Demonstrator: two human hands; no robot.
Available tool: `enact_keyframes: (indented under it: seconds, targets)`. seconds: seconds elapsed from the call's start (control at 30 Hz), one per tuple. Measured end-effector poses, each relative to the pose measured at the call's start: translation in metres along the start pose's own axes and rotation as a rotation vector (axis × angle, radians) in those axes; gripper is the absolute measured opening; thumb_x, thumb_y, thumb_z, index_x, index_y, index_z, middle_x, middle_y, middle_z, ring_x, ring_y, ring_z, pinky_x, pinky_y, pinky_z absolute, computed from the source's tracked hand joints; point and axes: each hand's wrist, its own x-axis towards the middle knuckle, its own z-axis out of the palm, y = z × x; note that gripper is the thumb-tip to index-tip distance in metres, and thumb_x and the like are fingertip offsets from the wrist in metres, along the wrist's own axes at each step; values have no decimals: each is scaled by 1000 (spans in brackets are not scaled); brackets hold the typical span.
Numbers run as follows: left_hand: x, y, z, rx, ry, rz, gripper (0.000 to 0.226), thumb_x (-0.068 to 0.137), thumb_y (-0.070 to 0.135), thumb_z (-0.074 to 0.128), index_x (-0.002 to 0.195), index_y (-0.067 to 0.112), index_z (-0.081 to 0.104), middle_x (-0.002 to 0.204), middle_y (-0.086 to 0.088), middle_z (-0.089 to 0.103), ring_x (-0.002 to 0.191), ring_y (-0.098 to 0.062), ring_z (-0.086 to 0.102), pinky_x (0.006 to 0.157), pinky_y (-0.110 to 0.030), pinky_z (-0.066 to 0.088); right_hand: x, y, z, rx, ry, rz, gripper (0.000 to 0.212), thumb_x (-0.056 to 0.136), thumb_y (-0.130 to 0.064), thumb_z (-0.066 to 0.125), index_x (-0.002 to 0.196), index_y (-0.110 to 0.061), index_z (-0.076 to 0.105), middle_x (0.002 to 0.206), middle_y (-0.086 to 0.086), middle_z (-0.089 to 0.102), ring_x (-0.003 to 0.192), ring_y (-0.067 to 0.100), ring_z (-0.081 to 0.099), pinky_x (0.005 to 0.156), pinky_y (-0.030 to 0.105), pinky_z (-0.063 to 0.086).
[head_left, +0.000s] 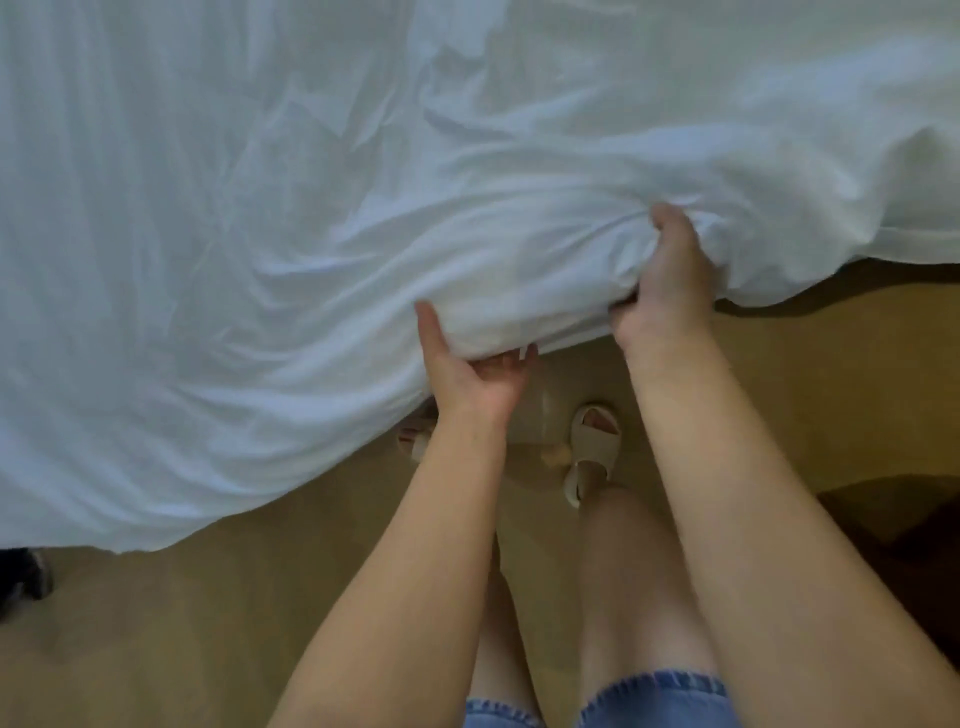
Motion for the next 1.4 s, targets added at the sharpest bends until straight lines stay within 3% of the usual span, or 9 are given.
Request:
enact_keyframes:
  seconds: [0.27, 0.47, 0.63, 0.87, 0.97, 1.03, 1.13, 1.27, 1.4]
  targets:
    - [-9, -47, -21, 318, 225, -35, 51, 92, 46, 54, 134, 17, 51, 132, -12, 57, 118, -34, 54, 103, -53, 39, 5, -3, -93, -285, 147, 82, 12, 88, -30, 64, 98, -23, 60, 102, 1, 68, 81, 13, 66, 61, 27, 53]
    - [-18, -63, 19, 573, 139, -238, 38, 90, 32, 55, 124, 15, 57, 118, -9, 64, 102, -28, 63, 78, -39, 53, 34, -94, -105, 110, 15, -119, 56, 79, -61, 61, 117, -20, 57, 119, 9, 65, 108, 28, 63, 90, 47, 52]
    - [-24, -92, 75, 780, 124, -356, 51, 89, 41, 56, 129, 13, 42, 140, -13, 45, 126, -30, 46, 106, -44, 32, 58, -171, -81, 142, 136, -213, 63, 72, -62, 70, 115, -17, 60, 114, 10, 66, 103, 29, 64, 79, 46, 57]
    - [-6, -116, 134, 726, 16, -616, 75, 71, 77, 51, 121, 22, 60, 120, -2, 64, 108, -29, 62, 100, -39, 44, 71, -194, -34, 8, 464, -251, 41, 90, -12, 58, 130, -12, 50, 123, 9, 61, 109, 28, 60, 94, 42, 50]
    - [13, -123, 133, 586, 112, -637, 84, 64, 77, 58, 125, 19, 53, 126, -11, 58, 114, -37, 56, 100, -46, 42, 54, -220, -43, 73, 501, -357, 37, 80, -3, 55, 116, -8, 59, 97, 6, 68, 83, 26, 69, 64, 34, 57]
    - [18, -129, 125, 569, 121, -573, 71, 78, 66, 56, 130, 18, 49, 135, -14, 51, 122, -39, 48, 101, -46, 37, 38, -234, -76, 28, 496, -460, 29, 71, 0, 62, 98, -10, 65, 80, 3, 71, 65, 21, 71, 55, 34, 56]
    - [31, -136, 98, 534, 85, -333, 39, 98, 30, 43, 131, 11, 50, 128, -8, 56, 119, -29, 53, 80, -37, 48, 39, -228, -114, -125, 513, -481, 27, 78, -2, 69, 100, -17, 66, 93, -2, 71, 82, 16, 70, 78, 38, 59]
    - [39, -124, 46, 530, 243, -5, 6, 90, 10, 59, 89, 8, 64, 92, -5, 66, 66, -14, 68, 46, -21, 52, 88, -194, -120, -233, 609, -341, 43, 80, -28, 75, 116, -14, 55, 105, -3, 63, 97, 16, 65, 88, 34, 54]
    - [45, -145, 39, 491, 249, -28, 30, 92, 31, 59, 115, 12, 61, 122, -3, 63, 92, -18, 65, 72, -32, 58, 84, -140, -123, -165, 233, 100, 87, 59, -69, 69, 130, -23, 52, 124, 1, 62, 109, 22, 61, 96, 42, 49]
